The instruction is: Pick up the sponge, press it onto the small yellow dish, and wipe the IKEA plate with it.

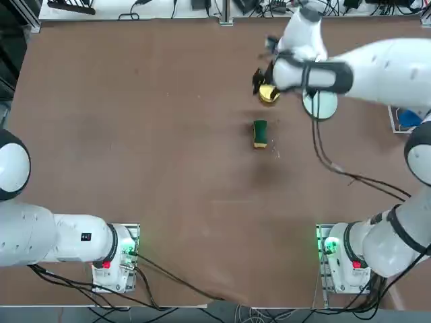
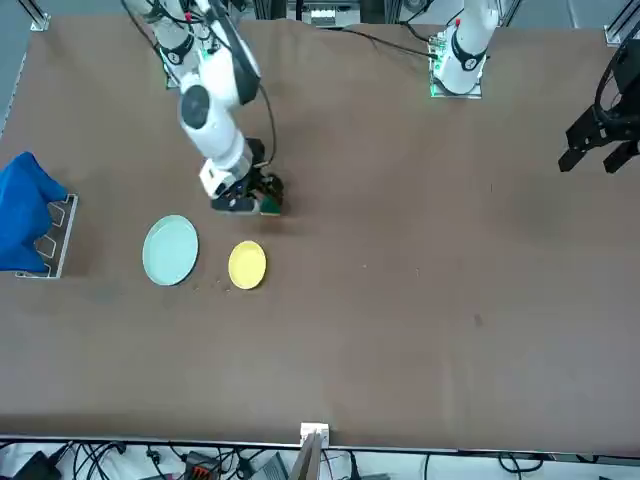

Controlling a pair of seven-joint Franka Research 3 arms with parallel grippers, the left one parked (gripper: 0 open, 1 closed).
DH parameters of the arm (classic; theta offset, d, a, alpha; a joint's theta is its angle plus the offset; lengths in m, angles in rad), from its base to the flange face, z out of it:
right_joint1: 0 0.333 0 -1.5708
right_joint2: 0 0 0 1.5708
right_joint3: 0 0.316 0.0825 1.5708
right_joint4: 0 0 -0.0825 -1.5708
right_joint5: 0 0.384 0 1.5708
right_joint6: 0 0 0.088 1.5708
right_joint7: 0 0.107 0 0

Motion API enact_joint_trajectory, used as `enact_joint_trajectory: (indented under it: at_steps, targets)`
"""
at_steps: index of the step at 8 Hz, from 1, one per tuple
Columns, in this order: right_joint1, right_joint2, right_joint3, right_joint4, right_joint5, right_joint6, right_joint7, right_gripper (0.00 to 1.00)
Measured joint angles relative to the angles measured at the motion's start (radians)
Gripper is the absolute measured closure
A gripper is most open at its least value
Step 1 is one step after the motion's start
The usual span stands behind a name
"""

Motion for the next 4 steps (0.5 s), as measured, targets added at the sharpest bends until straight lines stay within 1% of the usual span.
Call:
enact_joint_trajectory:
  at_steps: [1,3,4]
  targets:
    - [-0.058,0.001,-0.002,0.068,-0.002,-0.078,-0.045,0.0]
    - [-0.166,0.005,-0.004,0.184,-0.05,-0.222,-0.123,0.0]
    - [-0.206,0.006,-0.004,0.234,-0.077,-0.295,-0.133,0.0]
